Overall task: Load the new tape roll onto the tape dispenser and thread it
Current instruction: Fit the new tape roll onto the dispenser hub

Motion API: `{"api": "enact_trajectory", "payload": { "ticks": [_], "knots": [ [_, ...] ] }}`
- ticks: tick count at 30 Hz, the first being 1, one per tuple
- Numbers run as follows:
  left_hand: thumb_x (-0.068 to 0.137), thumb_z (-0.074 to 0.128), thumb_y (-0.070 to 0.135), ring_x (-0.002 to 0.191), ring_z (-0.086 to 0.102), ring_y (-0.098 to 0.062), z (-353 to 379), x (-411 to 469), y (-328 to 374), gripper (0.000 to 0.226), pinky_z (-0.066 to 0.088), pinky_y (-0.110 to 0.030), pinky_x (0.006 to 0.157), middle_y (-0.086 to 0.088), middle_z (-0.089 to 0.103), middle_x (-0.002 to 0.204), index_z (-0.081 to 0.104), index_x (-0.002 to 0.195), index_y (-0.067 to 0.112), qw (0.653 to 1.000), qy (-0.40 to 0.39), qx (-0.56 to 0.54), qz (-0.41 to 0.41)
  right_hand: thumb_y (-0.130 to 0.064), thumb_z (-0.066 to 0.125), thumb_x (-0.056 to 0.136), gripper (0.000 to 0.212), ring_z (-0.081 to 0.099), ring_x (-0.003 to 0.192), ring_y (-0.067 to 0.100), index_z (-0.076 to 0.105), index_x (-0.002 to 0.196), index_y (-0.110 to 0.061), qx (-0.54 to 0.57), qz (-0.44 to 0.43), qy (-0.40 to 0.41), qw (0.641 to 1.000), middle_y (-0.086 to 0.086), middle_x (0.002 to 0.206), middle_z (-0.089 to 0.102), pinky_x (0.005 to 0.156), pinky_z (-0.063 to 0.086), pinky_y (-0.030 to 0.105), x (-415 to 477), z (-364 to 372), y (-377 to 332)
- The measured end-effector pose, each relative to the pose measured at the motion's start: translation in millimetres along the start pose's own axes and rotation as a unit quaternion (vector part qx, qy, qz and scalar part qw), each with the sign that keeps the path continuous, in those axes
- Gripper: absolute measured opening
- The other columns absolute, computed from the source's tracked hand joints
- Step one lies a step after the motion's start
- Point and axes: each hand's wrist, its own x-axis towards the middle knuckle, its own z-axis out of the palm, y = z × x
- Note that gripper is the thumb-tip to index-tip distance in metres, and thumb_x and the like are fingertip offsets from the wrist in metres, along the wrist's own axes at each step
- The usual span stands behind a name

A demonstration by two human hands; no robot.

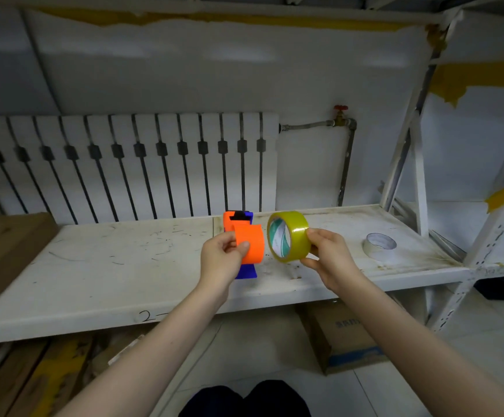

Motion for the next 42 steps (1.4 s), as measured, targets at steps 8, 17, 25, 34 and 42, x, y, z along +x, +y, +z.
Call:
{"api": "enact_trajectory", "payload": {
  "ticks": [8,17,25,34,42],
  "knots": [
    [0.084,0.066,0.014,0.104,0.056,-0.017,-6.8,-29.8,11.2,0.033,0.045,-0.026,0.084,-0.005,0.063,0.116,0.064,0.117,0.010,0.993,0.007,0.049,0.103,-0.021,0.040,0.100,0.024,0.059,0.110,0.026,0.059,0.106,-0.007,-0.008,-0.056,-0.043,0.997,0.016,0.114,0.060,0.082,0.054,0.033,-47.0,31.1,2.4],
    [0.086,0.064,0.013,0.096,0.058,-0.011,-13.8,-46.8,13.0,0.026,0.049,-0.019,0.079,0.002,0.066,0.100,0.067,0.112,0.011,0.990,-0.004,0.024,0.137,-0.021,0.042,0.099,0.014,0.060,0.092,0.013,0.055,0.095,-0.023,-0.087,-0.172,-0.073,0.979,-0.006,0.092,0.058,0.083,0.056,0.039,-73.9,42.2,8.0],
    [0.091,0.056,0.023,0.103,0.058,-0.013,-19.3,-52.5,7.1,0.014,0.053,-0.018,0.078,0.001,0.063,0.108,0.061,0.105,0.024,0.990,-0.061,0.010,0.125,-0.027,0.042,0.098,0.023,0.059,0.110,0.015,0.050,0.118,-0.034,-0.161,-0.211,-0.113,0.958,-0.010,0.111,0.060,0.089,0.055,0.031,-83.9,35.6,22.2],
    [0.093,0.052,0.031,0.100,0.064,-0.025,-21.1,-52.6,0.6,0.016,0.055,-0.042,0.086,-0.011,0.068,0.104,0.065,0.095,0.023,0.991,-0.107,-0.034,0.072,-0.023,0.046,0.097,0.042,0.055,0.110,0.013,0.045,0.138,-0.021,-0.263,-0.249,-0.103,0.926,0.002,0.117,0.057,0.087,0.054,0.023,-85.8,31.6,37.2],
    [0.088,0.061,0.014,0.094,0.062,-0.023,-29.5,-33.4,-11.7,0.010,0.049,-0.027,0.074,-0.007,0.068,0.101,0.064,0.098,0.017,0.992,-0.125,-0.013,0.014,-0.007,0.061,0.088,0.037,0.053,0.109,0.009,0.060,0.123,-0.019,-0.336,-0.242,-0.084,0.907,-0.003,0.118,0.058,0.100,0.048,0.031,-66.3,14.0,37.2]
  ]
}}
